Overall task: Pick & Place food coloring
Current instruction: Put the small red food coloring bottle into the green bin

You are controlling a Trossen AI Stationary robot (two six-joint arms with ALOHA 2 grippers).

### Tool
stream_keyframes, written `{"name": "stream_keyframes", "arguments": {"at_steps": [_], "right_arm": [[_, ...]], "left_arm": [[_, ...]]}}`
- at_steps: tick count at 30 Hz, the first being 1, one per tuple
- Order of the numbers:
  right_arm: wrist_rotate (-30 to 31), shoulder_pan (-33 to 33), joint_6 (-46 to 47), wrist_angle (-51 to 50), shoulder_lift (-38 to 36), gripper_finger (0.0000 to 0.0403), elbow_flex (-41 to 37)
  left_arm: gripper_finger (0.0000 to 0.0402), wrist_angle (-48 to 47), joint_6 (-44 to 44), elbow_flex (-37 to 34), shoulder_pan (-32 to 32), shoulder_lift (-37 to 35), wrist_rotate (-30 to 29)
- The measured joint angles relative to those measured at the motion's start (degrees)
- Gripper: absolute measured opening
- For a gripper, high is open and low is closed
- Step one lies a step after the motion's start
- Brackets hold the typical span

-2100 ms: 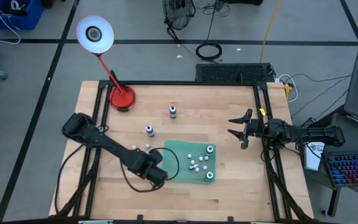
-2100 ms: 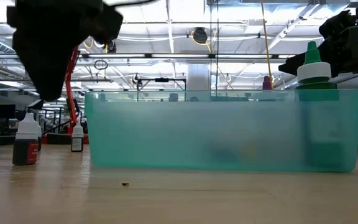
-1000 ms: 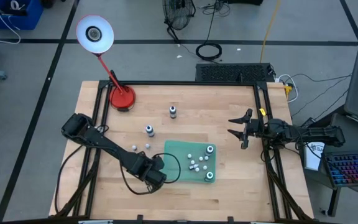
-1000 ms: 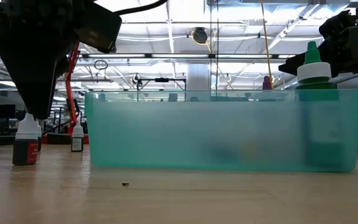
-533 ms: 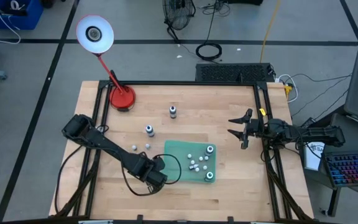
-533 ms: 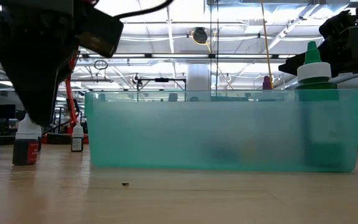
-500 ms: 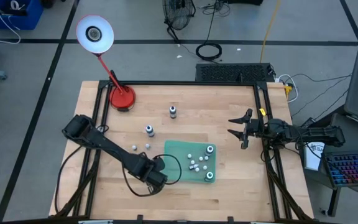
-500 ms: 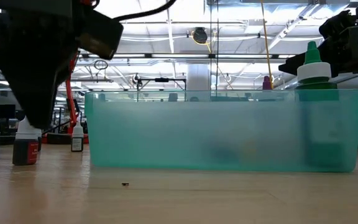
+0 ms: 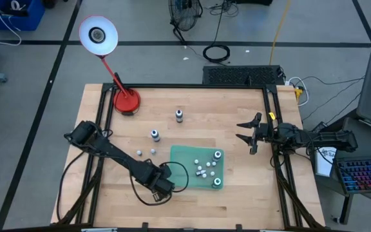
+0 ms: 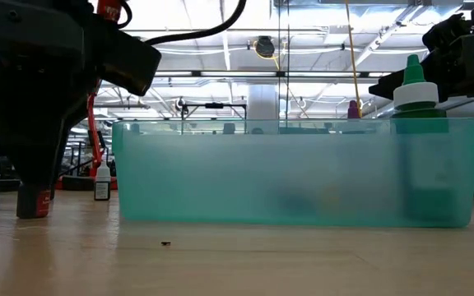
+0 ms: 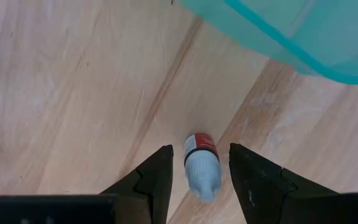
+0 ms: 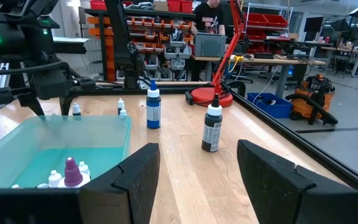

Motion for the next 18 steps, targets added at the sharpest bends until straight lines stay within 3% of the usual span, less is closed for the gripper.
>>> {"name": "stream_keyframes", "arguments": {"at_steps": [8, 18], "right_arm": [[0.0, 0.0, 0.0, 0.0, 0.0, 0.0205, 0.0], [0.0, 0.0, 0.0, 0.0, 0.0, 0.0204, 0.0]], "left_arm": [[0.0161, 0.0, -0.8, 0.0, 0.0, 0.0, -2.2], [0.0161, 0.0, -0.4, 0.0, -0.3, 0.0, -0.3]]}}
